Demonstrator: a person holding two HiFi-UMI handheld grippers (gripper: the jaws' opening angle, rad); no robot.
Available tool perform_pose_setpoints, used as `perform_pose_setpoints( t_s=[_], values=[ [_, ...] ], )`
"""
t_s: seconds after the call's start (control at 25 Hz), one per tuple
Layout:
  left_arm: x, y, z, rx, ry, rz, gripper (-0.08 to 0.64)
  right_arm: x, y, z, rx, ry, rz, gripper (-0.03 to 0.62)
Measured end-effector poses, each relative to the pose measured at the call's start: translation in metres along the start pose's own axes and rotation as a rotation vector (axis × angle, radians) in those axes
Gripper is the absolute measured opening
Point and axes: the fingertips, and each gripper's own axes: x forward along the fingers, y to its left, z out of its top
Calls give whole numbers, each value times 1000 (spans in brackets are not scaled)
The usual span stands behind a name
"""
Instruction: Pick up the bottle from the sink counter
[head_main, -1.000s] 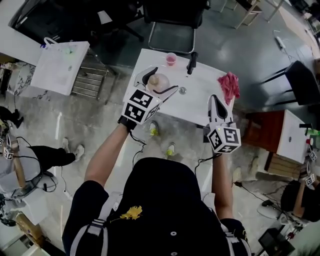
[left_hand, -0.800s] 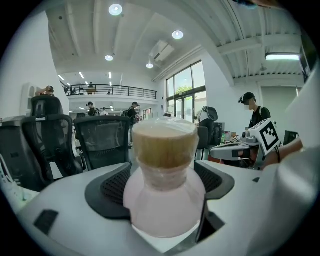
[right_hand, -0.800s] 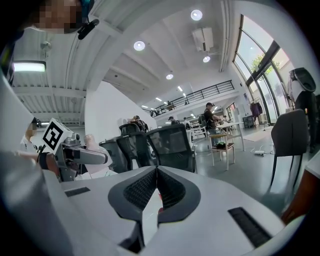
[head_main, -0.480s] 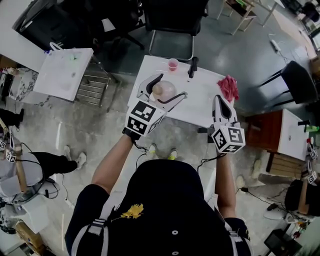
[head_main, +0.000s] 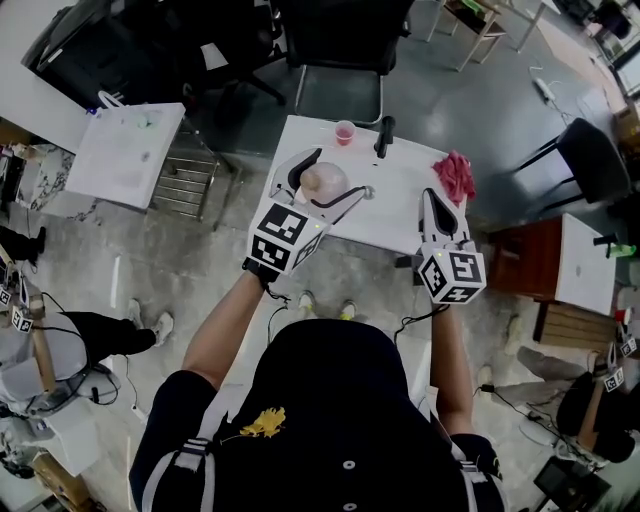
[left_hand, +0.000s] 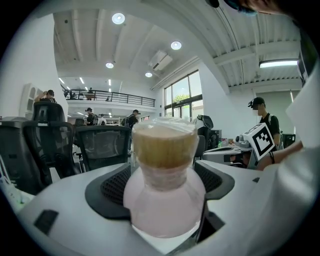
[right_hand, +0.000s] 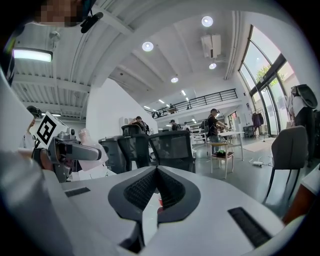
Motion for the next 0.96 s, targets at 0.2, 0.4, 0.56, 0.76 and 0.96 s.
perform_pose_setpoints(
  t_s=[0.2, 0.4, 0.56, 0.76, 0.96],
  values=[
    [-3, -1, 3, 2, -12, 3, 413, 1, 2, 4, -9, -8, 3, 28],
    [-4, -5, 8, 3, -20, -2, 413, 0, 4, 8, -15, -8, 10, 28],
    [-4, -6, 9, 5, -25, -2, 413, 0, 5, 7, -17, -7, 10, 28],
    [-2, -7, 9, 5, -27, -2, 413, 0, 2, 7, -18, -9, 7, 28],
    [-1, -3, 12, 14, -31, 0, 413, 4, 3, 9, -21, -11, 9, 28]
  ],
)
